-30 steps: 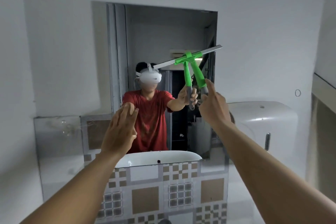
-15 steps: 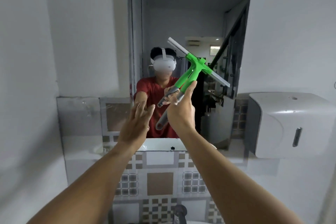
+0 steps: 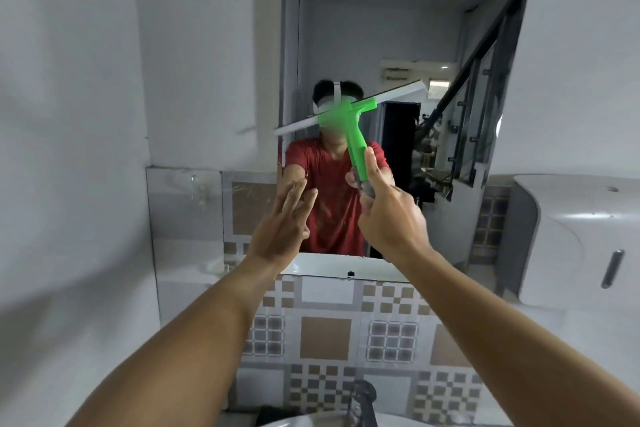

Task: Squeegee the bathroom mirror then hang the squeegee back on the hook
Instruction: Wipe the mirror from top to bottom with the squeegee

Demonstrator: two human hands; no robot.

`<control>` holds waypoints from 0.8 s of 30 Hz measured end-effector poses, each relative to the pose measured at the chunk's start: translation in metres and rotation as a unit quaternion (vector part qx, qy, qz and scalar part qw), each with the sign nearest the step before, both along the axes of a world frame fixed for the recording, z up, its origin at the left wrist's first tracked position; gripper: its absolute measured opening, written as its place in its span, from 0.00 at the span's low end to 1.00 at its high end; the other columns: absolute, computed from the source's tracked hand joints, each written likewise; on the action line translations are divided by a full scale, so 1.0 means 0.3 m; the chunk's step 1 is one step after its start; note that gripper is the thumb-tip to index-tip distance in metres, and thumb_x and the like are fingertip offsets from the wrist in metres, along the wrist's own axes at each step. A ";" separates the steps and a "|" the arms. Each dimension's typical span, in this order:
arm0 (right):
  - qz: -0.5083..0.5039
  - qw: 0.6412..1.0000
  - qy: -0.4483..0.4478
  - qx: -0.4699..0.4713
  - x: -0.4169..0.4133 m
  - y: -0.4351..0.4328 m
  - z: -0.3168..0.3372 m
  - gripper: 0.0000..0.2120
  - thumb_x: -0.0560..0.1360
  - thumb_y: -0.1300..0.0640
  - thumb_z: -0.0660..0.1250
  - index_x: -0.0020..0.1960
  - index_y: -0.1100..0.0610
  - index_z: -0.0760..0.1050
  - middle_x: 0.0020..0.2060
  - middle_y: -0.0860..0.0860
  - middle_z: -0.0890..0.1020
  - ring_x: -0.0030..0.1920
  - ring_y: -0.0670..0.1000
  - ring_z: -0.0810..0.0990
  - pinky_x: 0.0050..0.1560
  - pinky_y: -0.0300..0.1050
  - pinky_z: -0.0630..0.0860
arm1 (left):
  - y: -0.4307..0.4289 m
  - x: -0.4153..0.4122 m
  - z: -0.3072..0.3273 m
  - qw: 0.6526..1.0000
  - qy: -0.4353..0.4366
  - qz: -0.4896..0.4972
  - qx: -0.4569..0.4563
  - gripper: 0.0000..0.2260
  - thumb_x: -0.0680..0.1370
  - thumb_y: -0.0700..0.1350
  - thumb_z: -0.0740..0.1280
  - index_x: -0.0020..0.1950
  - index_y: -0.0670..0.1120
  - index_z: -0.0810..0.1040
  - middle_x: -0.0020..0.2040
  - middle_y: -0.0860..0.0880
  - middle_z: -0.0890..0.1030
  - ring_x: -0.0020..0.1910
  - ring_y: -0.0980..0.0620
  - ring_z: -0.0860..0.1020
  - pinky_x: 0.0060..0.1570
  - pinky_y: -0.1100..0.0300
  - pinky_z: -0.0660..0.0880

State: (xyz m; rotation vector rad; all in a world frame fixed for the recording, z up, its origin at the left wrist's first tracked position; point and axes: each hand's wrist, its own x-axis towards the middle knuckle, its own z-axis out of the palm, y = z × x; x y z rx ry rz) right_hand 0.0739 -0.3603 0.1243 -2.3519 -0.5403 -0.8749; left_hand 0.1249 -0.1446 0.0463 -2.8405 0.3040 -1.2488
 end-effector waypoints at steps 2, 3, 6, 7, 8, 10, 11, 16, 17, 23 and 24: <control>-0.040 0.998 -0.016 -0.051 0.013 -0.065 0.011 0.42 0.77 0.62 0.61 0.81 0.37 0.44 0.53 0.52 0.83 0.37 0.53 0.80 0.29 0.47 0.77 | 0.003 -0.006 0.001 1.000 -0.004 -0.008 -0.001 0.40 0.71 0.41 0.79 0.79 0.39 0.64 0.79 0.37 0.63 0.79 0.37 0.61 0.58 0.43 0.81; -0.058 0.995 -0.023 -0.073 0.017 -0.098 0.020 0.42 0.77 0.62 0.61 0.80 0.36 0.45 0.53 0.53 0.82 0.36 0.53 0.79 0.28 0.46 0.76 | 0.006 -0.010 0.003 1.000 -0.008 -0.013 -0.005 0.39 0.71 0.43 0.78 0.78 0.38 0.65 0.79 0.37 0.64 0.79 0.37 0.61 0.61 0.43 0.79; -0.093 0.987 -0.037 -0.125 0.030 -0.183 0.049 0.42 0.77 0.62 0.62 0.80 0.34 0.44 0.47 0.53 0.80 0.33 0.51 0.76 0.27 0.43 0.69 | 0.022 -0.018 0.006 0.998 -0.037 -0.043 -0.003 0.24 0.78 0.43 0.71 0.72 0.37 0.72 0.74 0.38 0.71 0.75 0.39 0.68 0.67 0.47 0.75; -0.105 0.983 -0.041 -0.145 0.034 -0.207 0.058 0.43 0.77 0.62 0.62 0.80 0.34 0.43 0.45 0.53 0.79 0.33 0.52 0.76 0.27 0.43 0.70 | 0.026 -0.025 0.012 0.996 -0.067 -0.055 -0.004 0.16 0.80 0.42 0.67 0.66 0.38 0.75 0.69 0.40 0.75 0.69 0.41 0.73 0.65 0.47 0.77; -0.119 0.978 -0.046 -0.167 0.038 -0.229 0.066 0.44 0.77 0.62 0.62 0.80 0.34 0.42 0.45 0.53 0.78 0.33 0.52 0.76 0.27 0.43 0.70 | 0.029 -0.035 0.026 0.993 -0.102 -0.062 -0.011 0.10 0.81 0.41 0.64 0.60 0.40 0.77 0.62 0.41 0.79 0.61 0.42 0.77 0.60 0.48 0.79; -0.136 0.969 -0.056 -0.200 0.041 -0.267 0.082 0.44 0.76 0.63 0.61 0.80 0.35 0.42 0.46 0.53 0.78 0.33 0.53 0.76 0.26 0.43 0.69 | 0.026 -0.056 0.091 0.984 -0.166 -0.060 -0.037 0.06 0.80 0.41 0.61 0.53 0.42 0.77 0.52 0.42 0.80 0.49 0.44 0.77 0.53 0.51 0.76; -0.139 0.966 -0.060 -0.210 0.040 -0.282 0.090 0.44 0.76 0.63 0.61 0.80 0.35 0.42 0.46 0.53 0.78 0.33 0.53 0.76 0.26 0.43 0.70 | 0.020 -0.062 0.139 0.981 -0.184 -0.049 -0.047 0.07 0.80 0.42 0.60 0.53 0.41 0.77 0.52 0.42 0.80 0.49 0.43 0.77 0.52 0.52 0.74; -0.159 0.948 -0.085 -0.262 0.036 -0.360 0.142 0.42 0.78 0.62 0.59 0.80 0.35 0.42 0.42 0.51 0.73 0.34 0.52 0.74 0.30 0.46 0.71 | -0.029 -0.046 0.456 0.979 -0.203 0.000 -0.012 0.18 0.79 0.44 0.64 0.68 0.41 0.72 0.66 0.39 0.75 0.63 0.38 0.73 0.61 0.45 0.74; -0.165 0.943 -0.089 -0.273 0.039 -0.380 0.150 0.42 0.78 0.62 0.59 0.80 0.35 0.41 0.42 0.51 0.71 0.33 0.52 0.74 0.30 0.46 0.72 | -0.035 -0.037 0.515 0.980 -0.199 0.009 0.011 0.20 0.79 0.45 0.63 0.71 0.42 0.70 0.68 0.39 0.73 0.66 0.38 0.71 0.64 0.45 0.73; -0.184 0.950 -0.060 -0.247 0.061 -0.520 0.130 0.42 0.79 0.62 0.59 0.79 0.32 0.40 0.43 0.51 0.75 0.35 0.52 0.76 0.34 0.49 0.76 | -0.047 0.000 0.763 0.973 -0.190 0.061 0.114 0.26 0.79 0.47 0.63 0.76 0.44 0.65 0.75 0.36 0.64 0.73 0.35 0.63 0.72 0.40 0.66; -0.181 0.954 -0.052 -0.234 0.066 -0.533 0.112 0.42 0.79 0.62 0.59 0.79 0.32 0.40 0.44 0.52 0.76 0.36 0.52 0.77 0.34 0.50 0.78 | -0.051 0.002 0.787 0.976 -0.178 0.058 0.111 0.27 0.78 0.46 0.64 0.77 0.44 0.65 0.76 0.37 0.63 0.74 0.34 0.62 0.71 0.39 0.68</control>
